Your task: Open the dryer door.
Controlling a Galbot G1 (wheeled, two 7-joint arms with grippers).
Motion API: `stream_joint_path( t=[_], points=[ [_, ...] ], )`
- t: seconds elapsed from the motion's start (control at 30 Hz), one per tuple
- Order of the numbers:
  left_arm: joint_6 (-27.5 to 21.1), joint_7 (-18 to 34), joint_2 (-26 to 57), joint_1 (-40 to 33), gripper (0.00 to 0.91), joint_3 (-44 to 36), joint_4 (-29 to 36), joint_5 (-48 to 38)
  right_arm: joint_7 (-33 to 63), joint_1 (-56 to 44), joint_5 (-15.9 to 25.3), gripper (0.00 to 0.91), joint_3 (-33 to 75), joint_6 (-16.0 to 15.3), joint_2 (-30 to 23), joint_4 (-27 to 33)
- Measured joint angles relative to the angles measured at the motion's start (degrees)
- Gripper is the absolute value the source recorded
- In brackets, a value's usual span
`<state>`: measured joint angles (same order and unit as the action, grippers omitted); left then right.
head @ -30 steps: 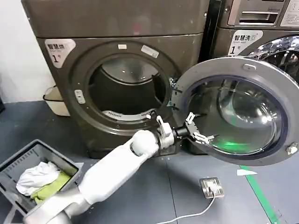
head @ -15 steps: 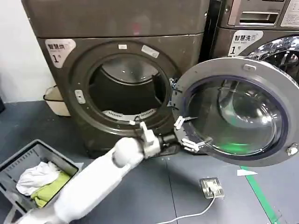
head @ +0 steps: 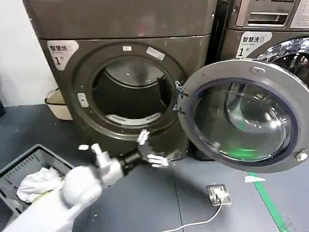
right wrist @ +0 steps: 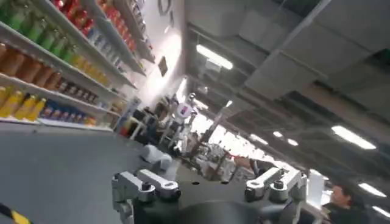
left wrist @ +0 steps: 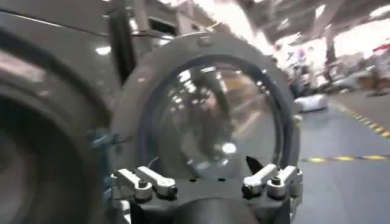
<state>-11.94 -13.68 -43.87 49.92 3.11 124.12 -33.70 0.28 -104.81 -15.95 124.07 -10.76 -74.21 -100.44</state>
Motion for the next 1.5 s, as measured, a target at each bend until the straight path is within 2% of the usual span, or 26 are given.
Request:
stream_joint_path(
  t=[0.2, 0.3, 0.53, 0.7, 0.9, 1.03, 1.27, 1.5],
  points=[
    [-7.63, 6.97, 5.00, 13.55, 0.907, 12.33, 6.92, -2.66, -0.44, 1.62, -0.01, 0.907, -0.85, 0.24, 0.04, -0.17],
    [-12.61, 12.72, 5.31, 20.15, 0.907, 18.92, 9.88, -6.96, -0.54, 2.27, 0.00, 0.907, -1.31, 0.24, 0.54, 0.19],
    [-26.11, 30.27, 6.01, 31.71, 0.907, 35.04, 11.11, -22.71, -0.59, 3.58, 0.00, 0.907, -2.68, 0.25, 1.46, 1.12],
    [-30.35, 40.13, 7.36, 36.38, 0.907, 44.63, 9.80, -34.83, -0.62, 4.27, 0.07, 0.907, -3.78, 0.27, 1.63, 1.14],
    [-30.32, 51.47, 10.73, 37.31, 0.907, 51.60, 7.67, -52.58, -0.65, 4.70, 0.07, 0.907, -5.13, 0.28, 1.95, 1.09],
    [-30.30, 61.92, 14.23, 35.82, 0.907, 52.18, 5.68, -66.45, -0.79, 4.65, -0.15, 0.907, -5.87, 0.65, 1.71, 1.23],
    [-30.26, 73.80, 20.23, 31.61, 0.907, 48.63, 0.11, -88.03, -0.78, 4.30, -1.29, 0.907, -6.05, 1.68, 1.82, 1.95],
    [-30.24, 81.41, 25.71, 22.72, 0.907, 41.22, -8.87, -106.94, -1.23, 4.27, -6.72, 0.907, -6.74, 2.41, 1.79, 0.45]
  ],
)
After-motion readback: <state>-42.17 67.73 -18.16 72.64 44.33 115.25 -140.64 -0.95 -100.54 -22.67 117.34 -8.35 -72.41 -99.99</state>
